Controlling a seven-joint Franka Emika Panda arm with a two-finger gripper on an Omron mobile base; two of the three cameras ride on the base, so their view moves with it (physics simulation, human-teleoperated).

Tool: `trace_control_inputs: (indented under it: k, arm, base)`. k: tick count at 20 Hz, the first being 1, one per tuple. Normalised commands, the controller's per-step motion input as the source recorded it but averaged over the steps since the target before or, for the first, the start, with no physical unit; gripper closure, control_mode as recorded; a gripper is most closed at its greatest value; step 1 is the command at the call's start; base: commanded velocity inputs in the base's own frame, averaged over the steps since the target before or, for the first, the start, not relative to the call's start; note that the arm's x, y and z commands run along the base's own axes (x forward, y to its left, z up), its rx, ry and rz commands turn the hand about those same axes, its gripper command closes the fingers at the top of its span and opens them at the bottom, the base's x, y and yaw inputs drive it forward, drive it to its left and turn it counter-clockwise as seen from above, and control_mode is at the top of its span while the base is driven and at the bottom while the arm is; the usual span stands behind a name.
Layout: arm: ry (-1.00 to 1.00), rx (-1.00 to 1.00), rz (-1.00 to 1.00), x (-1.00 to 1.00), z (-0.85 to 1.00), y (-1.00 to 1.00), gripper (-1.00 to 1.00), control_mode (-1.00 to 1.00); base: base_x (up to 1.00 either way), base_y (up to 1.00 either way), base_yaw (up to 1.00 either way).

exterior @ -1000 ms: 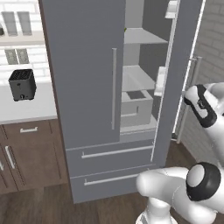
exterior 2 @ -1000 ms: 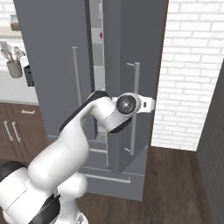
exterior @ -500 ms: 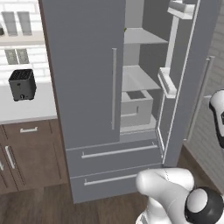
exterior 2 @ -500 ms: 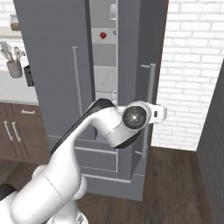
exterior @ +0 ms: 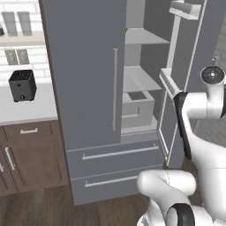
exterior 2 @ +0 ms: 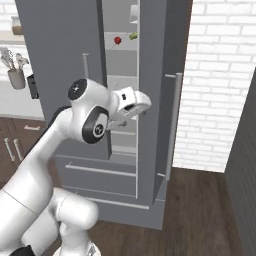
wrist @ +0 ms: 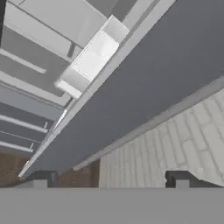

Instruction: Take the strawberry from the fridge and place it on top of the pancake, located on the dining counter.

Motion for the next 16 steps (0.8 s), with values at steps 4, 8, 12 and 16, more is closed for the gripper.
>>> trace_control_inputs:
  k: [4,8,12,16]
  arm:
    - [0.43,-0.58,0.0,0.23,0.02,1.0,-1.0,-1.0]
    - [0.37,-0.56,0.0,0.52,0.01,1.0,-1.0,-1.0]
    - [0.37,-0.38,0.0,0.97,0.0,0.64,-1.0,-1.0]
    - [0.26,-0.17,-0.06,1.0,-0.11,-0.02,-1.0,-1.0]
  base:
    - [0.0,0.0,0.0]
    - [0.0,0.0,0.0]
    - [0.0,0.0,0.0]
    - [0.0,0.0,0.0]
